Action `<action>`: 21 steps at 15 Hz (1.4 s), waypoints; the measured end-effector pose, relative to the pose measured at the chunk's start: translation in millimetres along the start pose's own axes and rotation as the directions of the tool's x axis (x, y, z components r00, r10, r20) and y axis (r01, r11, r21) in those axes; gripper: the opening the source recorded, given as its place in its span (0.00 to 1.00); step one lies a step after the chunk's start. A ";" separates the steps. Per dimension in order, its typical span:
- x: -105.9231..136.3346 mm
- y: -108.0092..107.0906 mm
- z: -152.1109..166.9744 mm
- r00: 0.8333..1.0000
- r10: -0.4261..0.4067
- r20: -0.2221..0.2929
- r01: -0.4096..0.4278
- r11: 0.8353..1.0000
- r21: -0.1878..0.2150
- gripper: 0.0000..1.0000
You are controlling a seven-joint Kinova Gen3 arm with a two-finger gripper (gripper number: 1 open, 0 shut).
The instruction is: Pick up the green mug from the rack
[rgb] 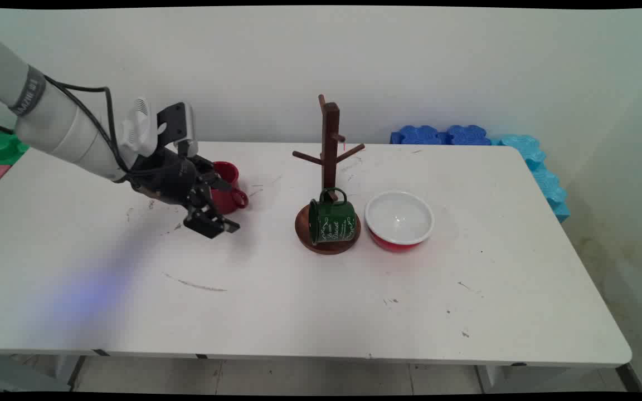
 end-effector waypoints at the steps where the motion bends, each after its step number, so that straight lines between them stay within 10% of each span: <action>1: 1.1 1.6 1.5 1.000 -0.017 -0.010 0.017 1.000 -0.004 1.00; 11: 7.2 12.0 23.7 0.972 -0.207 -0.115 0.204 0.978 -0.040 1.00; 21: 3.1 24.5 50.2 0.899 -0.392 -0.194 0.378 0.920 -0.108 1.00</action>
